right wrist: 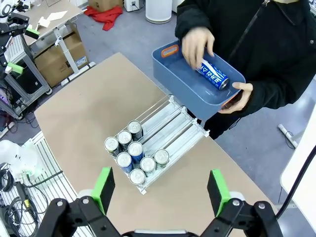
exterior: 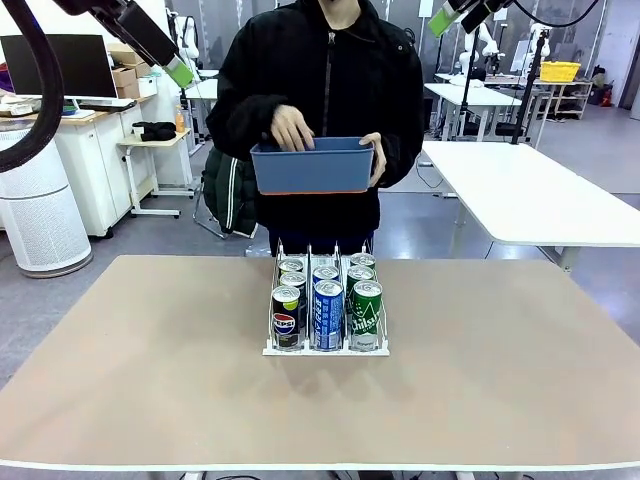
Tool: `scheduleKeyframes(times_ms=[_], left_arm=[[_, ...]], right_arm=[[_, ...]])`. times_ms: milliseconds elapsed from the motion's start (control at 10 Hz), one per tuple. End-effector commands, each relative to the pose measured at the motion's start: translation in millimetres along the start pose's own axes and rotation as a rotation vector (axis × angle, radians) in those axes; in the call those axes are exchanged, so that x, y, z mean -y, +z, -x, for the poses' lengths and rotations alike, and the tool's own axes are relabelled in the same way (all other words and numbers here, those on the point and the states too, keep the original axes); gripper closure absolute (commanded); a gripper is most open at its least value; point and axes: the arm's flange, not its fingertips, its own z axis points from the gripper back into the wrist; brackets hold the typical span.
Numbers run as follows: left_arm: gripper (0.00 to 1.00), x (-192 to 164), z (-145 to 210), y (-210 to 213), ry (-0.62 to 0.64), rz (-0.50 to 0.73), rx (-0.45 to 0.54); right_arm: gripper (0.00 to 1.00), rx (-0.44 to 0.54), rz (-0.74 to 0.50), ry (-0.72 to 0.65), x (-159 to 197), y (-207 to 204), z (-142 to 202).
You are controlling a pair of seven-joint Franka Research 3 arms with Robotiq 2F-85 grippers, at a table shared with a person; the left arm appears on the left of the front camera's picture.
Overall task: Fill the beverage cans into the dispenser.
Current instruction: Pick up the Ionic drink handed by the human.
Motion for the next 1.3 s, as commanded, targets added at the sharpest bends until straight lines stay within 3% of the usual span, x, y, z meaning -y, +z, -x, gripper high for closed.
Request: scheduleKeyframes(times_ms=[0,1200], left_arm=[[0.0,0.0,0.6,0.2,0.006,0.001,0.002],[0.0,0.0,0.6,0.2,0.006,0.001,0.002]], right_arm=[[0.0,0.002,0.001,0.0,-0.2,1.3,0.0],[0.0,0.002,0.001,0.0,-0.2,1.3,0.0]])
